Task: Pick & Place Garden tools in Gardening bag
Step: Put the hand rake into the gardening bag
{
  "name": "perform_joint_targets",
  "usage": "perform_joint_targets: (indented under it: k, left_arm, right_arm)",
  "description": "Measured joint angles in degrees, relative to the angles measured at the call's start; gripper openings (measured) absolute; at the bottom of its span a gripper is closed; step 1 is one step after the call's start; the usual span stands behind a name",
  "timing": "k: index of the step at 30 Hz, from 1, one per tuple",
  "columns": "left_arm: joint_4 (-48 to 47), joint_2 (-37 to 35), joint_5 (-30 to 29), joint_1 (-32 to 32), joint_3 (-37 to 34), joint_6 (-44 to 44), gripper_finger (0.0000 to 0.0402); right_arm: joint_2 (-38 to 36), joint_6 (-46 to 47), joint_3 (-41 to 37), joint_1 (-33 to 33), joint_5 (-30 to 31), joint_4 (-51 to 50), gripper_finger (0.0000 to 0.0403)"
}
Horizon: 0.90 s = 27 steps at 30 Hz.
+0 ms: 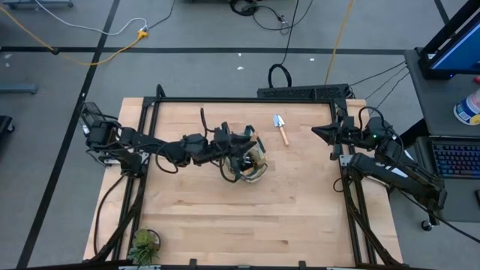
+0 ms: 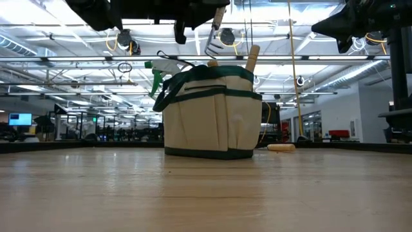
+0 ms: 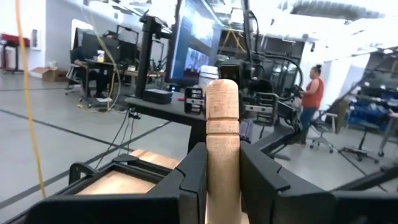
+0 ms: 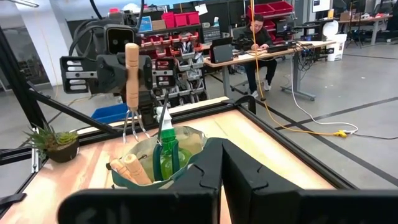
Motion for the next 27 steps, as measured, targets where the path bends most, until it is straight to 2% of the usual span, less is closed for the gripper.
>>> perform_joint_targets:
  k: [8,18,27]
  left_arm:
    - [-1.9,0.0,3.3,-0.02,0.0,1.84,0.0067]
    - [-3.42,0.08,4.7,-0.13,0.0,4.17,0.0067]
    - [-3.29,5.27,5.23,0.73,3.44,5.81,0.0067]
  right_arm:
    - [0.0,0.02,-0.02,-0.02,0.02,-0.02,0.0]
    - [0.0,0.58,-0.02,0.0,0.04,0.0,0.0]
    - [0.0,1.53,-0.02,-0.02,0.07,0.04,0.0]
